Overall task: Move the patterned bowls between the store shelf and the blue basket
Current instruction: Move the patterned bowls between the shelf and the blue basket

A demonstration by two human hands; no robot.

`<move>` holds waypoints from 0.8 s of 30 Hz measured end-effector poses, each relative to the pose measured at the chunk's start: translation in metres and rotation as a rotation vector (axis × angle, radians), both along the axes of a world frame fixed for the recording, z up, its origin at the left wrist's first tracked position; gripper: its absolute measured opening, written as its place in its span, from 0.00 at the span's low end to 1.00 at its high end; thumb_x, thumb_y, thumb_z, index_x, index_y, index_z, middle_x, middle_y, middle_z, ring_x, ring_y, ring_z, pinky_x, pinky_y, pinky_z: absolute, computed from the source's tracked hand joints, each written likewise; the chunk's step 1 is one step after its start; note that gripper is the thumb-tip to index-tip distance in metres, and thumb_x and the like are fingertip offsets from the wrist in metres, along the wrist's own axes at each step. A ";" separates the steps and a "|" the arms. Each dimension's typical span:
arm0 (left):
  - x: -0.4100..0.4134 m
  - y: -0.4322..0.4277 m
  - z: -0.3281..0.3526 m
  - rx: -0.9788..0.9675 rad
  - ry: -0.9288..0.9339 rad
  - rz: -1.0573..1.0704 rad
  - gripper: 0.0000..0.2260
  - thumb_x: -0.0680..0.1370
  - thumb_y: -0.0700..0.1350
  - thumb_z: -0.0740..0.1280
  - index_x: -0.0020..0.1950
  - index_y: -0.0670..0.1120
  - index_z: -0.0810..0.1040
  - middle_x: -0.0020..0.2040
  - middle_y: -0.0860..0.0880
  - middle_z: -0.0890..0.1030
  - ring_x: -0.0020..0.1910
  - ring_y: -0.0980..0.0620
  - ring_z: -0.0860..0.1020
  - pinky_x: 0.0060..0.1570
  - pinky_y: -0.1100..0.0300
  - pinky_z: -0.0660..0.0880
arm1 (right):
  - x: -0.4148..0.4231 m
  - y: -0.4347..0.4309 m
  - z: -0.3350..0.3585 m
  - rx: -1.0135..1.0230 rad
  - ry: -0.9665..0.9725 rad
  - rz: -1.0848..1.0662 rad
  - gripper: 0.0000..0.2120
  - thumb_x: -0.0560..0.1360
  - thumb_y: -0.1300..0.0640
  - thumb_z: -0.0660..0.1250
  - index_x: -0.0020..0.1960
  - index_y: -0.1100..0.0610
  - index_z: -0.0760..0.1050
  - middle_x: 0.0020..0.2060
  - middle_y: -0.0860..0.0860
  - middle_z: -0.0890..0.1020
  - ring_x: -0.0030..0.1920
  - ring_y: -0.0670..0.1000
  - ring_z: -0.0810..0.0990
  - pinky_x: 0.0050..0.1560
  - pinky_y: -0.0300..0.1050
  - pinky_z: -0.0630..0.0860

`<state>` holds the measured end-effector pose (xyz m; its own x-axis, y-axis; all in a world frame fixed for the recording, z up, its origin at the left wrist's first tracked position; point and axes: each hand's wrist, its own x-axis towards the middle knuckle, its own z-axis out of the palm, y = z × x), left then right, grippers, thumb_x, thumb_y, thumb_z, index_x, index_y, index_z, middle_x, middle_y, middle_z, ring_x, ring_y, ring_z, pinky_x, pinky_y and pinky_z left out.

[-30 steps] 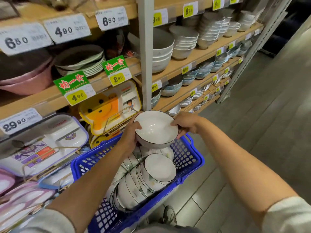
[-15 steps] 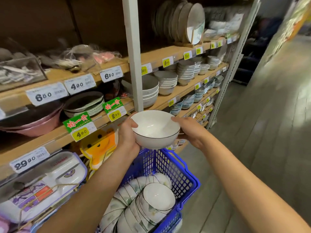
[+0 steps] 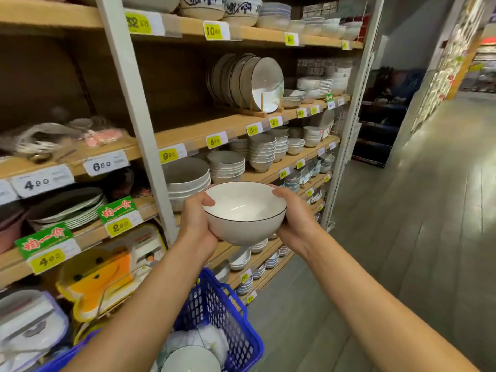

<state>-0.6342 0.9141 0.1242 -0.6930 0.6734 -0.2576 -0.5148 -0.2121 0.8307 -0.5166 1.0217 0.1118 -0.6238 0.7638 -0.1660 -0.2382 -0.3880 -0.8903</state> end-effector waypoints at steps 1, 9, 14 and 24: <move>0.006 0.009 0.003 -0.003 0.001 -0.005 0.17 0.69 0.39 0.55 0.47 0.50 0.81 0.45 0.46 0.84 0.44 0.42 0.78 0.39 0.53 0.78 | 0.006 0.010 0.003 0.002 0.002 -0.007 0.15 0.78 0.58 0.57 0.58 0.56 0.79 0.52 0.55 0.84 0.54 0.57 0.80 0.53 0.51 0.76; 0.034 0.095 0.021 0.074 -0.017 -0.018 0.18 0.69 0.38 0.53 0.50 0.44 0.80 0.42 0.45 0.85 0.42 0.41 0.80 0.36 0.55 0.79 | 0.031 0.094 0.027 0.003 0.027 -0.038 0.13 0.78 0.59 0.57 0.55 0.56 0.79 0.48 0.55 0.84 0.47 0.56 0.80 0.43 0.47 0.76; 0.019 0.151 0.030 0.074 0.021 0.003 0.21 0.68 0.39 0.54 0.56 0.46 0.78 0.51 0.43 0.83 0.45 0.40 0.79 0.41 0.54 0.77 | 0.018 0.147 0.035 0.015 0.021 -0.032 0.15 0.78 0.59 0.57 0.60 0.57 0.77 0.52 0.57 0.83 0.51 0.59 0.79 0.48 0.51 0.74; -0.053 0.249 0.061 0.107 0.050 0.148 0.14 0.69 0.38 0.56 0.48 0.44 0.79 0.47 0.43 0.82 0.46 0.41 0.78 0.40 0.55 0.76 | -0.071 0.258 0.075 0.042 0.053 0.062 0.13 0.78 0.59 0.57 0.58 0.56 0.77 0.52 0.57 0.83 0.50 0.57 0.80 0.44 0.48 0.76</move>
<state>-0.6869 1.1632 0.1854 -0.7965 0.5852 -0.1524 -0.4301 -0.3710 0.8230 -0.5881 1.2799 0.1864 -0.6775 0.7287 -0.1004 -0.2617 -0.3663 -0.8929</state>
